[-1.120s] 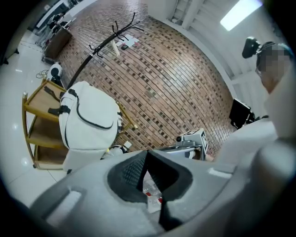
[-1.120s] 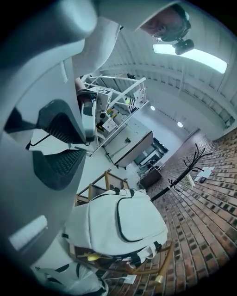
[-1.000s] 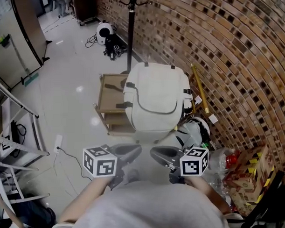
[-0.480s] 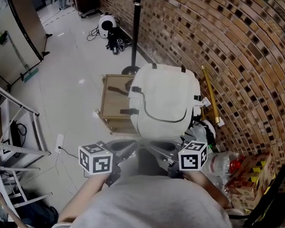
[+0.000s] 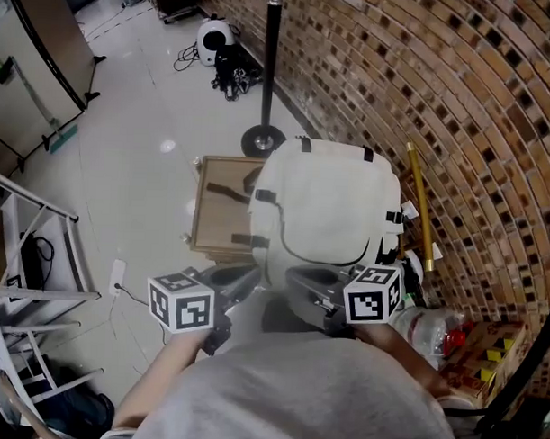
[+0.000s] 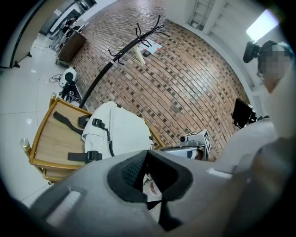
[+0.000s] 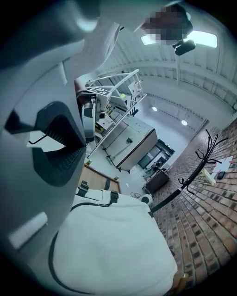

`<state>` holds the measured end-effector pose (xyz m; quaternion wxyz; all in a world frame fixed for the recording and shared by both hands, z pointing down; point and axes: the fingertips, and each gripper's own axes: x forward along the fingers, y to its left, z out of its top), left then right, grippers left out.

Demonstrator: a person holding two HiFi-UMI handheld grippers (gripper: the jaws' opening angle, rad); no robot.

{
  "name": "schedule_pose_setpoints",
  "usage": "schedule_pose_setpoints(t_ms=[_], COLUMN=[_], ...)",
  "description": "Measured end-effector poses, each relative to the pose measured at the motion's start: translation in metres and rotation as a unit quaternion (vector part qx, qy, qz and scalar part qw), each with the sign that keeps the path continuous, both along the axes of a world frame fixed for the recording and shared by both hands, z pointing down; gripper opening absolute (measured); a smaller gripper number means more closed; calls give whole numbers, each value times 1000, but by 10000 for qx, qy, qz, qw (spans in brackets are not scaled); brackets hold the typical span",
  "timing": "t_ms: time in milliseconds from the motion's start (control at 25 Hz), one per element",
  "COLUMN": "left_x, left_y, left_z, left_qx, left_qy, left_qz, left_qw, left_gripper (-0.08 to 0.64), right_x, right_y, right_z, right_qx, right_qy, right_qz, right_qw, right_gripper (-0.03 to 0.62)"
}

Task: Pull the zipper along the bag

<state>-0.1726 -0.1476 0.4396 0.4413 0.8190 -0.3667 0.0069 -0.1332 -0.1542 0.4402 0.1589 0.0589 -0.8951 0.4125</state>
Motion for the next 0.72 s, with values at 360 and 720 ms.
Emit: schedule_pose_setpoints(t_ms=[360, 720], left_x=[-3, -29], left_y=[-28, -32], left_z=[19, 34], left_qx=[-295, -533], left_qy=[68, 99], left_qz=[-92, -437], left_qw=[9995, 9976], left_gripper=[0, 0], right_x=[-9, -42], right_y=[-48, -105], right_z=[18, 48], right_qx=[141, 1028], right_qy=[286, 963], right_qz=[-80, -137], right_qw=[9995, 9899], right_gripper=[68, 137])
